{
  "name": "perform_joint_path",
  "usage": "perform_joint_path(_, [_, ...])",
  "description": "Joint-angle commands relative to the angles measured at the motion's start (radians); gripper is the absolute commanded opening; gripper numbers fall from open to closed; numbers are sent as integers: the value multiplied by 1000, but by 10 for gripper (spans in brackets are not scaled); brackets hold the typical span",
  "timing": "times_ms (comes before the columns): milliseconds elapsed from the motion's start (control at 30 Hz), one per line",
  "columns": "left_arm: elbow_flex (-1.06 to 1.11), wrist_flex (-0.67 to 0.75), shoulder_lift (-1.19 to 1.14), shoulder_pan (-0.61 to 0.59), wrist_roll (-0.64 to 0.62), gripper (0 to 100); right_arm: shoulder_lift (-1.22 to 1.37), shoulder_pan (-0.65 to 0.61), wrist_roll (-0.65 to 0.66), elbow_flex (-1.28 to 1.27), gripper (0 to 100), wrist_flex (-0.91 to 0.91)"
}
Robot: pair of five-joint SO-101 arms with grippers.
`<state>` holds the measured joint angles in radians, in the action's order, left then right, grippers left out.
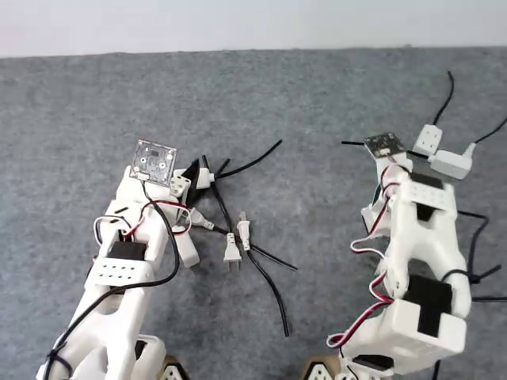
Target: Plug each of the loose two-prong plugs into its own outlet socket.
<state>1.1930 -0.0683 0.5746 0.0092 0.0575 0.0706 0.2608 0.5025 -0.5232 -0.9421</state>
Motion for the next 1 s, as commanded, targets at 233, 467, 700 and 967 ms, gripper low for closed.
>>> perform_joint_path(233, [-51, 23, 2, 9, 9, 225, -65, -50, -129, -97, 108, 173])
perform_joint_path(467, [-45, 23, -43, 55, 5, 225, -73, -50, -135, -110, 108, 174])
perform_joint_path(700, [-87, 21, -144, 104, 17, 225, -73, -42, -130, -118, 108, 174])
perform_joint_path(967, [-79, 20, -149, 114, 17, 225, -70, -51, -129, -118, 108, 176])
